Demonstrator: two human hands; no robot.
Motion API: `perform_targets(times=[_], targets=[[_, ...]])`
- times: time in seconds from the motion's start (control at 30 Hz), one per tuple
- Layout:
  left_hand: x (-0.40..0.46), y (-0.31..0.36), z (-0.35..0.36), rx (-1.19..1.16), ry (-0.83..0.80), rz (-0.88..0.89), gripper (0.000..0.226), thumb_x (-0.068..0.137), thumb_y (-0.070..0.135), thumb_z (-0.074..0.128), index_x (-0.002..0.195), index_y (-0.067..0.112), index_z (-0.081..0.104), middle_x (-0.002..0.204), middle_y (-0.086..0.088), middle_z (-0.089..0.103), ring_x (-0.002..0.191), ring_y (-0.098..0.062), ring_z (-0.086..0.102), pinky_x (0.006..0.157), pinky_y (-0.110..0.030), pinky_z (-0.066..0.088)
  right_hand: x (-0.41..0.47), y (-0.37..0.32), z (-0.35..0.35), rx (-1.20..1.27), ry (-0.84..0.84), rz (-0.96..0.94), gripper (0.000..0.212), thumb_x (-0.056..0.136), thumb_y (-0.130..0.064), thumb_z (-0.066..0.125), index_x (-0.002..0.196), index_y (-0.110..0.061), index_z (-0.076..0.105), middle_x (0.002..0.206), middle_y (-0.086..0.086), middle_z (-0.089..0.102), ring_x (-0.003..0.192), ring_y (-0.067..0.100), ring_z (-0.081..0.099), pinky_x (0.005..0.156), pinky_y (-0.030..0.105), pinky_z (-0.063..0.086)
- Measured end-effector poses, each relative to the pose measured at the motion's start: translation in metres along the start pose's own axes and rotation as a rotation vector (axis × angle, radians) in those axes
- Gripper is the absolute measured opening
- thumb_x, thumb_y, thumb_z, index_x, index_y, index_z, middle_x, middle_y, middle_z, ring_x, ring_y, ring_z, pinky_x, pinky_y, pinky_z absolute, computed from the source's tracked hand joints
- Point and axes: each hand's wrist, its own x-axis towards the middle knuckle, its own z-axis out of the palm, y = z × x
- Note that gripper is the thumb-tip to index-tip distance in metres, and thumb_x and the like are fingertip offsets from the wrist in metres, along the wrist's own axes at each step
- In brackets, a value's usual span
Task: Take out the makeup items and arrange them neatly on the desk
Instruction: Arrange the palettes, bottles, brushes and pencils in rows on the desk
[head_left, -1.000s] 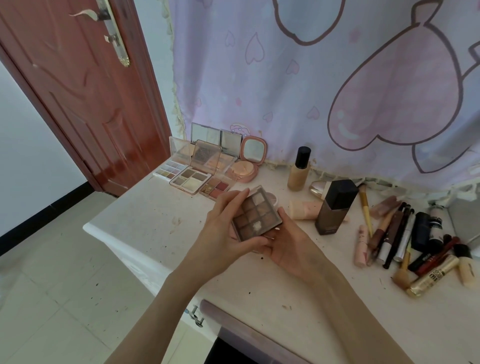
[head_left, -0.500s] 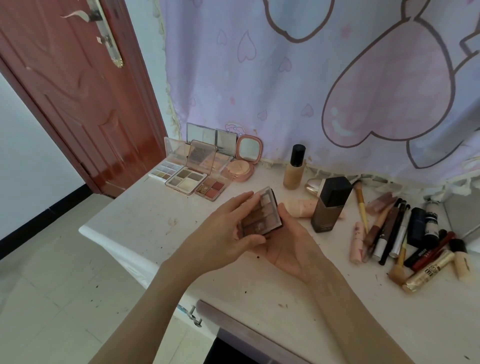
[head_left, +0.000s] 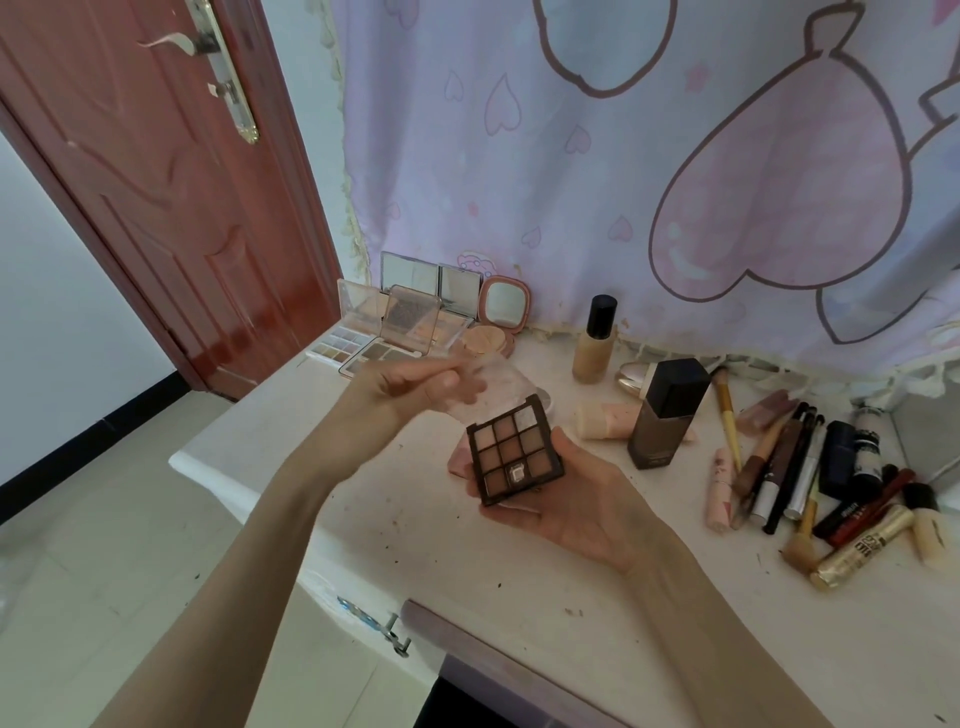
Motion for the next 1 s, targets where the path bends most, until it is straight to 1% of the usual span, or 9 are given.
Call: perform_targets(times=[0.1,0.2,0.3,0.4,0.53,0.63,0.73,0.83,1.0], targets=[[0.013,-0.001,-0.01,0.029,0.105,-0.032,0.022,0.086,0.011,0.057,0.106,0.011,0.067,0.08,0.013,0.073,0.073,0.003,0.063,0.065,-0.01,0.046,0.003,0.005,0.002,0.016,-0.028,0.031,0.061,0.081,-0.034,0.068,0.13,-0.003,0.052,0.133,0.025,0.05,0.12,0.039,0.051,0.094,0.043,0.048],[0.025,-0.003,-0.011,0.078,0.137,-0.039,0.022,0.088,0.01,0.057,0.107,0.015,0.065,0.079,0.017,0.07,0.064,0.009,0.058,0.059,-0.005,0.042,0.01,0.004,0.006,-0.028,0.04,0.004,0.047,0.082,-0.029,0.067,0.123,-0.006,0.06,0.125,0.021,0.059,0.111,0.033,0.06,0.085,0.04,0.053],[0.031,-0.005,-0.011,0.101,0.149,-0.037,0.022,0.089,0.009,0.057,0.107,0.02,0.063,0.083,0.012,0.067,0.061,0.011,0.057,0.058,-0.003,0.039,0.021,0.0,0.013,-0.148,0.218,-0.036,0.038,0.084,-0.035,0.056,0.117,-0.017,0.063,0.116,0.016,0.065,0.097,0.028,0.066,0.073,0.037,0.056],[0.035,-0.008,-0.013,0.159,0.13,-0.031,0.021,0.09,0.011,0.056,0.105,0.023,0.065,0.086,0.009,0.067,0.063,0.01,0.056,0.059,-0.003,0.039,0.031,-0.004,0.02,-0.349,0.389,-0.143,0.033,0.077,-0.04,0.06,0.106,-0.027,0.069,0.103,0.01,0.07,0.089,0.024,0.068,0.069,0.036,0.057],[0.038,-0.011,-0.016,0.185,0.132,-0.028,0.022,0.09,0.011,0.056,0.108,0.019,0.065,0.093,0.004,0.068,0.071,0.012,0.058,0.064,-0.003,0.04,0.045,-0.006,0.028,-0.515,0.513,-0.259,0.018,0.089,-0.028,0.057,0.093,-0.019,0.071,0.084,-0.003,0.073,0.08,0.015,0.069,0.069,0.03,0.058],[0.033,-0.019,-0.019,0.27,0.278,-0.044,0.028,0.092,0.014,0.054,0.12,0.019,0.059,0.105,0.002,0.063,0.08,0.007,0.056,0.069,-0.002,0.041,0.061,-0.004,0.03,-0.493,0.605,-0.289,0.014,0.09,-0.021,0.06,0.091,-0.012,0.07,0.073,-0.005,0.072,0.072,0.013,0.069,0.059,0.025,0.055],[0.013,-0.036,-0.022,0.342,0.399,-0.125,0.05,0.087,0.034,0.059,0.132,0.016,0.046,0.117,0.003,0.056,0.099,-0.004,0.053,0.083,-0.013,0.042,0.079,-0.001,0.028,-0.451,0.725,-0.301,0.02,0.089,-0.019,0.061,0.103,-0.005,0.067,0.084,0.007,0.07,0.074,0.02,0.067,0.066,0.033,0.057],[-0.009,-0.056,-0.015,0.404,0.36,-0.224,0.079,0.077,0.044,0.067,0.141,0.016,0.031,0.127,-0.001,0.045,0.116,-0.014,0.044,0.098,-0.031,0.04,0.098,0.002,0.026,-0.417,0.813,-0.314,0.019,0.09,-0.02,0.06,0.103,-0.008,0.066,0.095,0.011,0.069,0.084,0.024,0.069,0.074,0.038,0.058],[-0.023,-0.08,-0.006,0.497,0.366,-0.271,0.1,0.07,0.044,0.074,0.146,0.015,0.016,0.132,-0.006,0.036,0.126,-0.02,0.03,0.094,-0.023,0.026,0.125,0.01,0.034,-0.419,0.804,-0.392,0.013,0.091,-0.015,0.056,0.087,-0.014,0.069,0.099,0.012,0.07,0.09,0.022,0.068,0.066,0.026,0.056]])
